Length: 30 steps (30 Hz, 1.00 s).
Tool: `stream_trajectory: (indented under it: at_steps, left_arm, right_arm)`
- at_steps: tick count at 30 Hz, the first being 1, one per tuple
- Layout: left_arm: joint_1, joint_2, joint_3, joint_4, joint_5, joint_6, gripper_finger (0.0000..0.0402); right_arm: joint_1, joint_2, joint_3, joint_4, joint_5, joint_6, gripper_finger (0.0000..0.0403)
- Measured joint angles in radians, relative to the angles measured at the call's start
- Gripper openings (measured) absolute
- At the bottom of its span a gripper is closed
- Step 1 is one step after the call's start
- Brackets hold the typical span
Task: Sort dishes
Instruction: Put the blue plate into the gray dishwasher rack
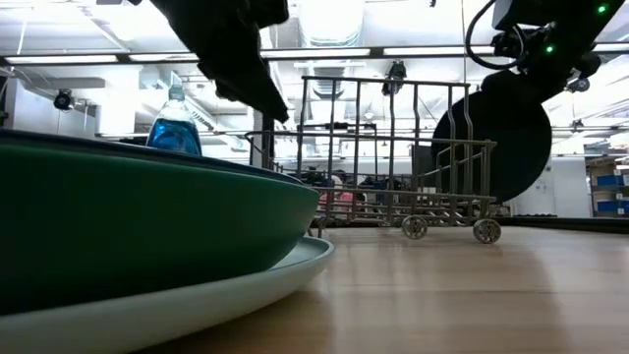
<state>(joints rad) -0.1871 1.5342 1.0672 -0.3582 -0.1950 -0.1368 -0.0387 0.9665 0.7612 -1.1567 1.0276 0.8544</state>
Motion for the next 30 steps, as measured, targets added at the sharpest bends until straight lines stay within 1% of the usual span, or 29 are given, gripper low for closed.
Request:
stream_trajectory:
  at_steps: [4,10,14,21,24,27,30]
  left_arm:
    - [-0.001,-0.017,0.002,0.005,-0.002,-0.004,0.0155]
    - [-0.001,-0.017,0.002,0.004,-0.006,-0.004,0.0155]
    - [-0.001,-0.018,0.002,0.006,-0.008,-0.007,0.0155]
    - [-0.001,-0.020,0.002,-0.039,-0.009,-0.048,0.0155]
    - [-0.003,-0.030,0.002,-0.062,-0.008,-0.064,0.0155]
    - [-0.013,-0.053,0.002,-0.062,-0.007,-0.041,0.0155]
    - [-0.018,-0.096,0.002,-0.062,-0.007,-0.007,0.0155]
  right_arm:
    - [-0.022,-0.001,0.000,0.055,0.028,-0.060,0.0016]
    - [-0.034,-0.001,-0.002,0.279,0.045,-0.286,0.0016]
    - [-0.039,-0.001,-0.002,0.357,0.026,-0.351,0.0016]
    - [-0.043,-0.001,-0.002,0.319,0.010,-0.327,0.0016]
    - [-0.047,-0.003,0.008,0.234,0.019,-0.301,0.0016]
    - [-0.061,-0.009,0.049,0.131,0.050,-0.278,0.0016]
    - [-0.068,-0.019,0.096,0.098,0.079,-0.291,0.0016]
